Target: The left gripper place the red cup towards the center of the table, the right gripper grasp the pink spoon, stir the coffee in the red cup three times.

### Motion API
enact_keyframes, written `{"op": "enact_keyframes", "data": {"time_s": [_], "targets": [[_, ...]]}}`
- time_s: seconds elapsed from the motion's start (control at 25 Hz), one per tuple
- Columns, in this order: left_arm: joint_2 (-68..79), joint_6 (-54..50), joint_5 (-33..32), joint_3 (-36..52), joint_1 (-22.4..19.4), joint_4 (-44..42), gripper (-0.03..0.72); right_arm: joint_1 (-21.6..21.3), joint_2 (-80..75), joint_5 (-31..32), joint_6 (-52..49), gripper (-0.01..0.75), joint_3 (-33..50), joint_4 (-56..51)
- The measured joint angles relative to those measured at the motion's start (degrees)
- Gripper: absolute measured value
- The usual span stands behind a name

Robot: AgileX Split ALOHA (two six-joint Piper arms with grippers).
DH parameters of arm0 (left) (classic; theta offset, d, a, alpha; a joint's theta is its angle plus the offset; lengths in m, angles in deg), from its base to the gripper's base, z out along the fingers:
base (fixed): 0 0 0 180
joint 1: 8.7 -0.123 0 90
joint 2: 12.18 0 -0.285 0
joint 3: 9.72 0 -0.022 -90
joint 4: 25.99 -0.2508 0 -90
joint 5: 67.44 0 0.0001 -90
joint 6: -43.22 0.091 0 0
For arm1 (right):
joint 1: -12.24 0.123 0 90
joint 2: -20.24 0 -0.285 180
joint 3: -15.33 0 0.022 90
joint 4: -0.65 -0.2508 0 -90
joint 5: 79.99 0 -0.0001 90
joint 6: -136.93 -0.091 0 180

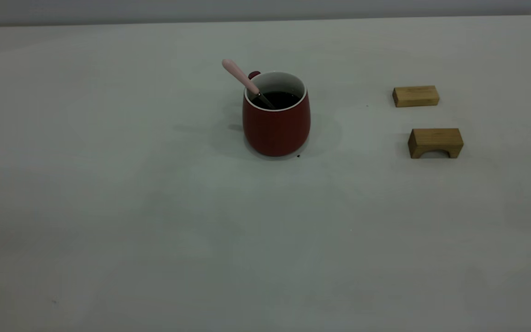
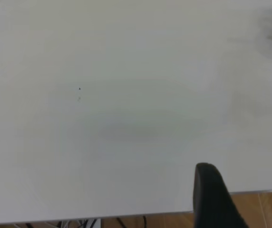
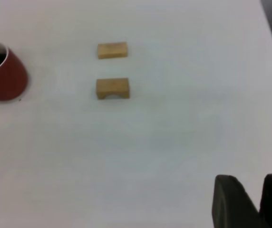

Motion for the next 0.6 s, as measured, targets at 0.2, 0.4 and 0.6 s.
{"op": "enact_keyframes", "data": {"time_s": [0.2, 0.4, 0.6], "targets": [[0.0, 0.0, 0.0, 0.0, 0.0, 0.0, 0.425, 0.0, 0.1, -0.4, 1.6, 0.191, 0.3, 0.2], [0.0, 0.0, 0.0, 0.0, 0.0, 0.0, 0.425, 0.0, 0.1, -0.4, 2.1, 0.199, 0.3, 0.4], [0.0, 0.1, 0.0, 0.0, 0.0, 0.0, 0.425, 0.0, 0.2, -0.4, 2.2, 0.205, 0.3, 0.4]]}}
